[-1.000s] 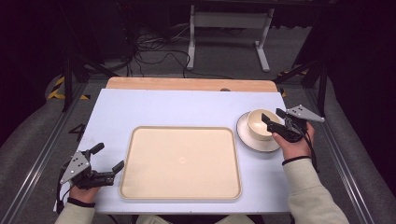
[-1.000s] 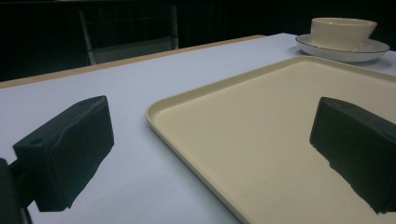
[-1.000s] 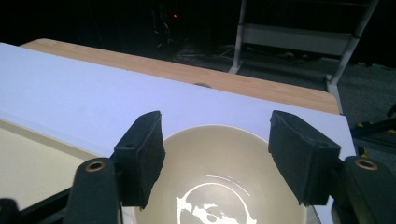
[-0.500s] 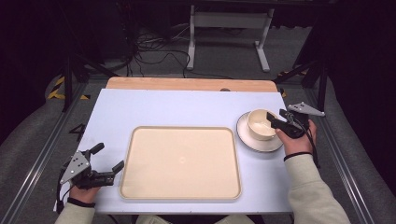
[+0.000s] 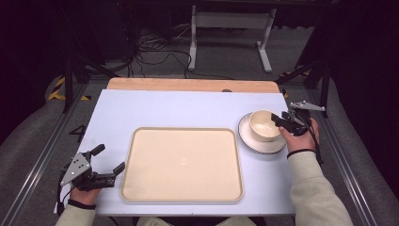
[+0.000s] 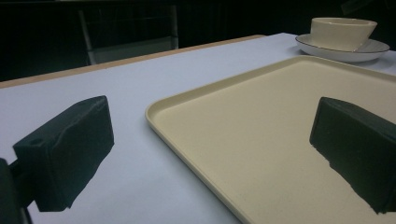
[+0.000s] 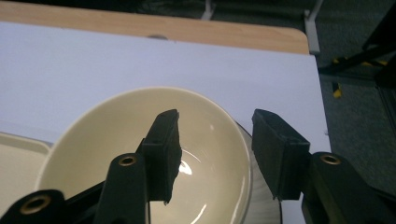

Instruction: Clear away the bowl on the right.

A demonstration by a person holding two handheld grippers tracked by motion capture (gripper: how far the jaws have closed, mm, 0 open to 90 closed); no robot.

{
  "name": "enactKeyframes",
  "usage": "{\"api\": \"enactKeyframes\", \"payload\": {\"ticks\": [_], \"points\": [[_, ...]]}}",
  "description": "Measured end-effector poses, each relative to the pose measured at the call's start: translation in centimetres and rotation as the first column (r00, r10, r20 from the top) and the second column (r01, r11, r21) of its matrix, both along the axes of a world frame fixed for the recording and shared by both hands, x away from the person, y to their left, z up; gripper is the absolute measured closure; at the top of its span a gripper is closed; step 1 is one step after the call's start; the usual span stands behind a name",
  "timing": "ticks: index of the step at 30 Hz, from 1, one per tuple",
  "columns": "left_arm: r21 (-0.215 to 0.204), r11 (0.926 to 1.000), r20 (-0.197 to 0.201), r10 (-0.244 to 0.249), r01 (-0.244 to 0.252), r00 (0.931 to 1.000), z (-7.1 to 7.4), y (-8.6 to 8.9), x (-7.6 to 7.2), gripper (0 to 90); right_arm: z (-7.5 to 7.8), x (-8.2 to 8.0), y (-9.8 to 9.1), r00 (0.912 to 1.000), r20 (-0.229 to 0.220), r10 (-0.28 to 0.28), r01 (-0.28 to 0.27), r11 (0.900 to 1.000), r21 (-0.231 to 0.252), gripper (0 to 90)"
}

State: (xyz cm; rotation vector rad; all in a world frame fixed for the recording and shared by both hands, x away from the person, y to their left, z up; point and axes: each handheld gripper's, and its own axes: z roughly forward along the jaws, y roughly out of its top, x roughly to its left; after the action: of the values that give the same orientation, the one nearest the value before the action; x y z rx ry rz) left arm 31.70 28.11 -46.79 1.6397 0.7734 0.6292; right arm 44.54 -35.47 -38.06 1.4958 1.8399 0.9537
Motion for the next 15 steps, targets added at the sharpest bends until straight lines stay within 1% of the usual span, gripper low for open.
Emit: {"api": "enactKeyframes", "payload": {"ticks": [2, 5, 6, 7, 9, 10, 15], "points": [[0.0, 1.0, 0.0, 0.001, -0.001, 1.0, 0.0, 0.0, 0.0, 0.3, 0.0, 0.3, 0.0, 0.9991, -0.039, -0.016, 0.014, 0.9995, -0.028, 53.5], [0.0, 1.0, 0.001, 0.001, -0.001, 1.0, 0.0, 0.0, 0.0, 0.3, -0.1, 0.7, 0.0, 0.9962, -0.083, -0.028, 0.024, 0.9987, -0.044, 57.0], [0.0, 1.0, 0.001, 0.001, -0.001, 1.0, 0.0, 0.0, 0.0, 0.3, -0.2, 0.9, 0.0, 0.9939, -0.105, -0.035, 0.03, 0.9984, -0.047, 59.5], [0.0, 1.0, 0.001, 0.001, -0.001, 1.0, 0.0, 0.0, 0.0, 0.3, -0.2, 0.9, 0.0, 0.9939, -0.105, -0.035, 0.03, 0.9984, -0.047, 59.5], [-0.001, 1.0, 0.001, 0.001, -0.001, 1.0, 0.0, 0.0, 0.0, 0.3, -0.5, 1.1, -0.1, 0.9905, -0.13, -0.045, 0.038, 0.9979, -0.053, 61.7], [-0.001, 1.0, 0.0, 0.0, 0.0, 1.0, 0.0, 0.0, 0.0, 0.3, -0.6, 1.2, -0.2, 0.9881, -0.144, -0.054, 0.048, 0.9978, -0.045, 62.2], [-0.001, 1.0, 0.001, 0.0, 0.0, 1.0, 0.0, 0.0, 0.0, 0.3, -1.3, 1.8, -0.5, 0.9748, -0.216, -0.058, 0.054, 0.9982, -0.026, 67.1]]}}
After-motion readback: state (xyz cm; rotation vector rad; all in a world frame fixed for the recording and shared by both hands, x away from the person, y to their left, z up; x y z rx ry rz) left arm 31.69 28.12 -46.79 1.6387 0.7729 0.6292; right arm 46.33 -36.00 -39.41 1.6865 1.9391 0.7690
